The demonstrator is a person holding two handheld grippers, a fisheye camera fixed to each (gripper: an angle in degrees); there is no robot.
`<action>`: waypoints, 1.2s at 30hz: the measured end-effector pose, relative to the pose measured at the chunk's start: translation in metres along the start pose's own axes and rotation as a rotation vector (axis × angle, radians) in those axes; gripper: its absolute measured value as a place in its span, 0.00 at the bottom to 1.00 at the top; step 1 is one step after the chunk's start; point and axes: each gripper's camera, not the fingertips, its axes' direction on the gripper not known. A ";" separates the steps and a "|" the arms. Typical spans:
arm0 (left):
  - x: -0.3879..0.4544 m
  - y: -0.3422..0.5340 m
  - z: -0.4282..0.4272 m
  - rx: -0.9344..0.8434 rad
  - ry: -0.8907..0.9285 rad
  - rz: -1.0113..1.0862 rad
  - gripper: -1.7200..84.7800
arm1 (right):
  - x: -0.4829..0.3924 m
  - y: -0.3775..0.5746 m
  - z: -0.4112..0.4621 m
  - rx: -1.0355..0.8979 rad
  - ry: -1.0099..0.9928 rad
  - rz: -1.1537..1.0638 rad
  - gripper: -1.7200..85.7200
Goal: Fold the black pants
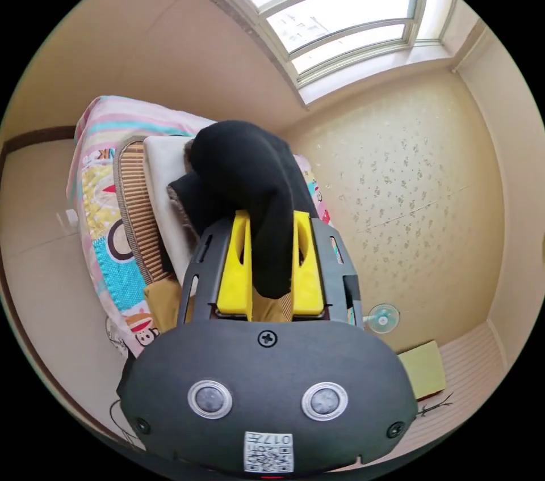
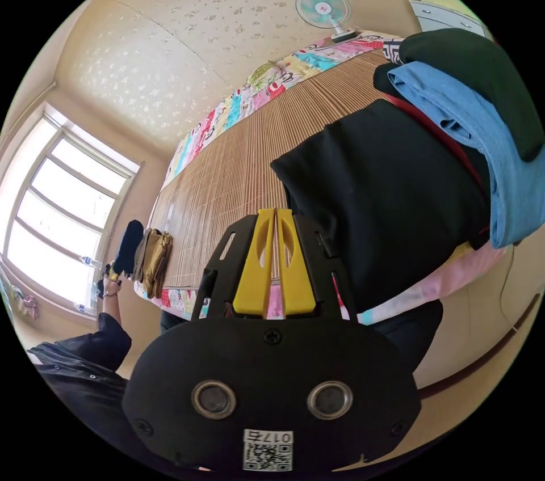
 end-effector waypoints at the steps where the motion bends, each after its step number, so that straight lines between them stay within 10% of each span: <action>1: 0.031 0.009 -0.002 0.003 0.017 0.089 0.13 | -0.001 -0.002 0.000 -0.011 0.007 -0.019 0.02; 11: 0.267 0.197 0.084 -0.547 0.703 0.776 0.03 | 0.044 0.000 -0.019 0.013 -0.027 0.010 0.02; 20: 0.228 0.513 0.123 -1.149 0.569 0.960 0.01 | 0.114 0.013 -0.027 -0.001 -0.029 0.095 0.03; 36: 0.228 0.663 0.057 -1.551 0.761 1.135 0.01 | -0.046 -0.049 0.257 -0.585 -0.833 -0.228 0.24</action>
